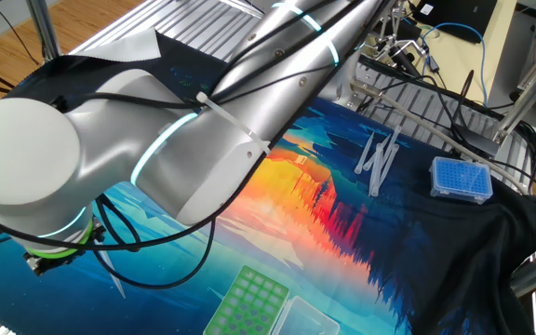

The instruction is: Insert a large pipette tip into the holder for large pipette tips

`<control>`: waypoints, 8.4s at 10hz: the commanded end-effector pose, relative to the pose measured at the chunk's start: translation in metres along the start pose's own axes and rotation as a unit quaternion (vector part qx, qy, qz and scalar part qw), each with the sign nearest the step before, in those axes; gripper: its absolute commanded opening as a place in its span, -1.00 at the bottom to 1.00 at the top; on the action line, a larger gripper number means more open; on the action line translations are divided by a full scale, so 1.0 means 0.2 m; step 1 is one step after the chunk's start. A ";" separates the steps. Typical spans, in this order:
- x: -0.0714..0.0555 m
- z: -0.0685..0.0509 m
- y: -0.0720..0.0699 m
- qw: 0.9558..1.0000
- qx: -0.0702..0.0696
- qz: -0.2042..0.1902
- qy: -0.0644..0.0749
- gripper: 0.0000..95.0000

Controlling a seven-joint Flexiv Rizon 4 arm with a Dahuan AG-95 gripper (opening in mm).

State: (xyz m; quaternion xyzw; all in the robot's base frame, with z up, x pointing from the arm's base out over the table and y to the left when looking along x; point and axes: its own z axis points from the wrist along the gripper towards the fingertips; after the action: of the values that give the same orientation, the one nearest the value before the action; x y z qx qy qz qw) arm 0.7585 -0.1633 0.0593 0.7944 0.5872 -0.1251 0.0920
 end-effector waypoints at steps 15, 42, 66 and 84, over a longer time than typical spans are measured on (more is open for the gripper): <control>0.00 0.00 0.01 0.994 -0.012 0.080 -0.077 -1.00; 0.00 0.00 0.01 0.992 -0.016 0.094 -0.081 -1.00; 0.00 0.00 0.01 0.994 0.032 0.091 0.052 -1.00; 0.00 0.00 0.01 0.982 0.053 0.118 0.141 -1.00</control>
State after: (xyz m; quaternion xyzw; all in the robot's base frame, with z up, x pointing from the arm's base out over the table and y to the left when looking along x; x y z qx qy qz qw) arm 0.7596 -0.1642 0.0589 0.8714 0.4891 -0.0326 -0.0169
